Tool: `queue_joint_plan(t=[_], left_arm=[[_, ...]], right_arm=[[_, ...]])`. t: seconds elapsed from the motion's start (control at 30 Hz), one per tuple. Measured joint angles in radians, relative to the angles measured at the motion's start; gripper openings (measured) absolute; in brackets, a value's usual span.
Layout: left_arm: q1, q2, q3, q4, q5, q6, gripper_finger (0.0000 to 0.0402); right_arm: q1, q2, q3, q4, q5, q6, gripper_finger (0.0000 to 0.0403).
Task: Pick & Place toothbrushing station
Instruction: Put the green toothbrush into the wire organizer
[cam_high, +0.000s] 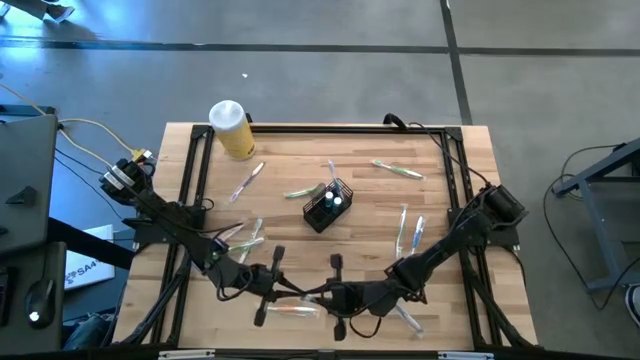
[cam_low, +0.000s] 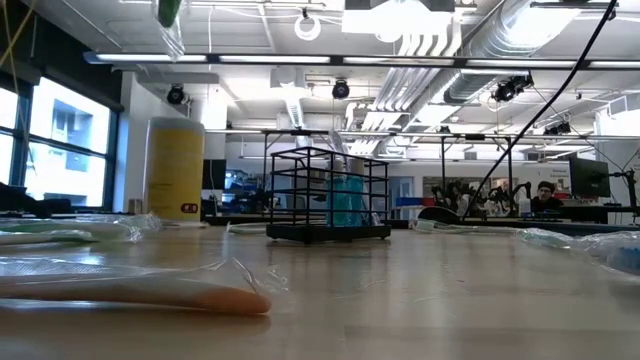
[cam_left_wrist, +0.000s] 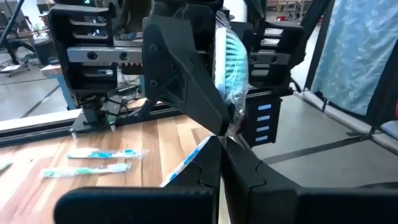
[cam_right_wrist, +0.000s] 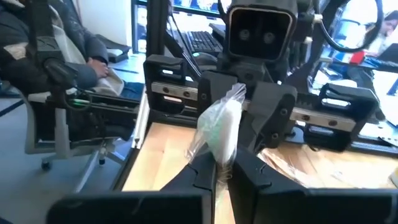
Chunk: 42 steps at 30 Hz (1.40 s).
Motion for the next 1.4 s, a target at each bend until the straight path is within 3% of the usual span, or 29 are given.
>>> queue_joint_plan(t=[0.13, 0.27, 0.47, 0.6, 0.77, 0.93, 1.17, 1.4], left_arm=[[0.001, 0.0, 0.0, -0.004, -0.005, 0.035, 0.0018], [0.003, -0.002, 0.0, 0.014, -0.013, 0.058, 0.0067], [0.015, -0.01, 0.0, 0.008, -0.065, 0.086, 0.0156], [0.023, -0.01, 0.0, -0.036, -0.182, 0.105, 0.0185], [0.048, -0.014, 0.0, -0.193, -0.274, 0.082, 0.0189], [0.051, -0.019, 0.0, -0.313, -0.298, 0.016, 0.0189], [0.043, -0.021, 0.0, -0.358, -0.303, -0.069, 0.0189], [-0.011, -0.037, 0.0, -0.455, -0.301, -0.206, 0.0189]], right_arm=[[0.031, -0.001, 0.001, -0.08, 0.096, 0.059, 0.0011], [0.081, -0.007, -0.003, -0.191, 0.239, 0.146, 0.001], [0.165, -0.06, -0.001, -0.365, 0.62, 0.229, 0.001], [0.189, -0.114, -0.001, -0.499, 0.771, 0.304, 0.001], [0.153, -0.184, -0.001, -0.691, 0.798, 0.412, 0.0011], [0.044, -0.238, 0.0, -0.848, 0.804, 0.497, 0.0011], [-0.134, -0.254, 0.0, -0.878, 0.673, 0.44, 0.0011], [-0.258, -0.255, -0.001, -0.871, 0.649, 0.369, 0.0011]])
